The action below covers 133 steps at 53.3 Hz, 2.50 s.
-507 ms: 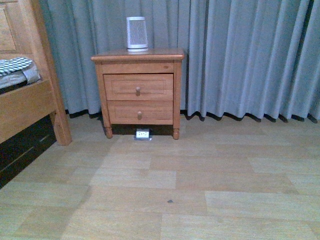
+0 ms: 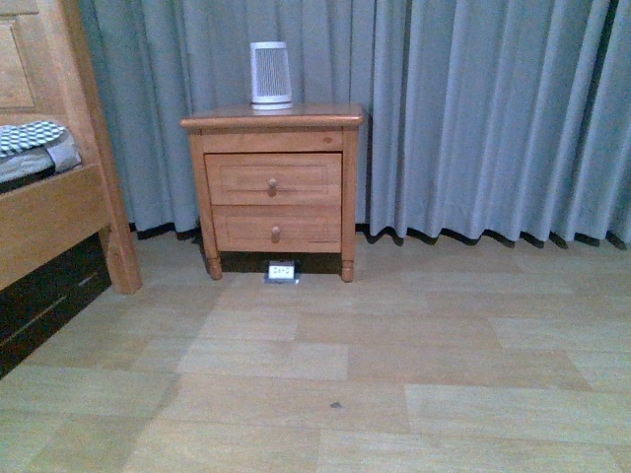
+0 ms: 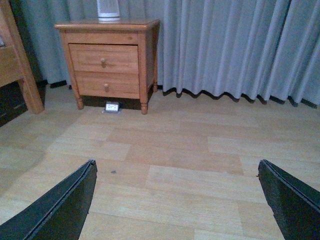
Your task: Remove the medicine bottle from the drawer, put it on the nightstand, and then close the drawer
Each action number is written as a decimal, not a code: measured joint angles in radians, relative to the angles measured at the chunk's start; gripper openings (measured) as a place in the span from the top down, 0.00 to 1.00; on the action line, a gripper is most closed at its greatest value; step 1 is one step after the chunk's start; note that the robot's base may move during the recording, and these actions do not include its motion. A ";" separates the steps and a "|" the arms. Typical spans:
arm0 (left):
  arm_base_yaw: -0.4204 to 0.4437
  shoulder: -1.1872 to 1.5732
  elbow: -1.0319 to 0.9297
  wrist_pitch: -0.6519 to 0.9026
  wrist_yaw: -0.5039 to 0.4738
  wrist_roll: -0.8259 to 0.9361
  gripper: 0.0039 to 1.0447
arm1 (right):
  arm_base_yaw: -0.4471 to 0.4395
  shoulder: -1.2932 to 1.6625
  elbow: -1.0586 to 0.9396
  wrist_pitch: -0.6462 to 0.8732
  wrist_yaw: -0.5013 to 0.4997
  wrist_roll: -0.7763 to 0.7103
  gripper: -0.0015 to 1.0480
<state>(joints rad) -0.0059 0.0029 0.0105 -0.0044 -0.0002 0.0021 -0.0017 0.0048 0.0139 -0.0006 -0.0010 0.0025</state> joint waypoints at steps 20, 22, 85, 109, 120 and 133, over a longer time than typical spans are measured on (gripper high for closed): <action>0.000 0.000 0.000 0.000 0.000 0.000 0.06 | 0.000 0.000 0.000 0.000 0.000 0.000 0.07; 0.000 0.000 0.000 0.000 0.000 0.000 0.06 | 0.000 0.000 0.000 0.000 0.000 0.000 0.07; 0.000 0.000 0.000 0.000 0.000 0.000 0.06 | 0.000 0.000 0.000 0.000 0.000 0.000 0.07; 0.000 0.000 0.000 0.000 0.000 0.000 0.06 | 0.000 0.000 0.000 0.000 0.000 0.000 0.07; 0.000 -0.001 0.000 0.000 0.000 0.000 0.06 | 0.000 0.000 0.000 0.000 0.000 0.000 0.07; 0.000 -0.001 0.000 0.000 0.000 0.000 0.06 | 0.000 0.000 0.000 0.000 0.000 0.000 0.07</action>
<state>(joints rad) -0.0059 0.0021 0.0105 -0.0044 -0.0006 0.0021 -0.0017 0.0048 0.0139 -0.0006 -0.0010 0.0029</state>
